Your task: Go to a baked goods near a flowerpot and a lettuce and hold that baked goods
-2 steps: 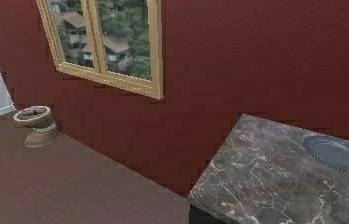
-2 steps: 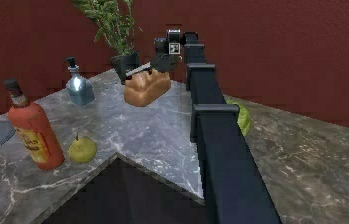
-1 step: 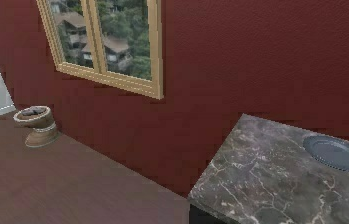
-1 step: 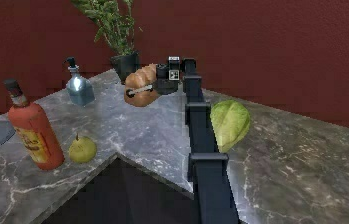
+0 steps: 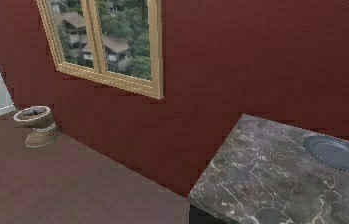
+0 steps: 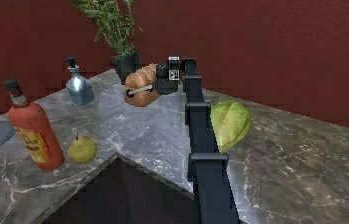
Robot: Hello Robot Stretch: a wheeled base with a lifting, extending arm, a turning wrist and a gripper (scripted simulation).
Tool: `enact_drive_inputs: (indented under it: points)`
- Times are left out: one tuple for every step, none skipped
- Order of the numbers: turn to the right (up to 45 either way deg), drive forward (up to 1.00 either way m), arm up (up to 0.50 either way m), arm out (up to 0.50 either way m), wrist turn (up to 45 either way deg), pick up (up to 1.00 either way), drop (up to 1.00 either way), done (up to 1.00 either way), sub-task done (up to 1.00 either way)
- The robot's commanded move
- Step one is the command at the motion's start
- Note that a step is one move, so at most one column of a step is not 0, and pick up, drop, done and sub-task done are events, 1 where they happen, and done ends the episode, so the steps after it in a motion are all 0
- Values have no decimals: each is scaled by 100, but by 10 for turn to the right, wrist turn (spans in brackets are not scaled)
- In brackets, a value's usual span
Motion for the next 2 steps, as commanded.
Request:
enact_drive_inputs:
  points:
    - [0,0,8,0,0,0,0,0,0]
    - [0,0,0,0,0,0,0,100,0]
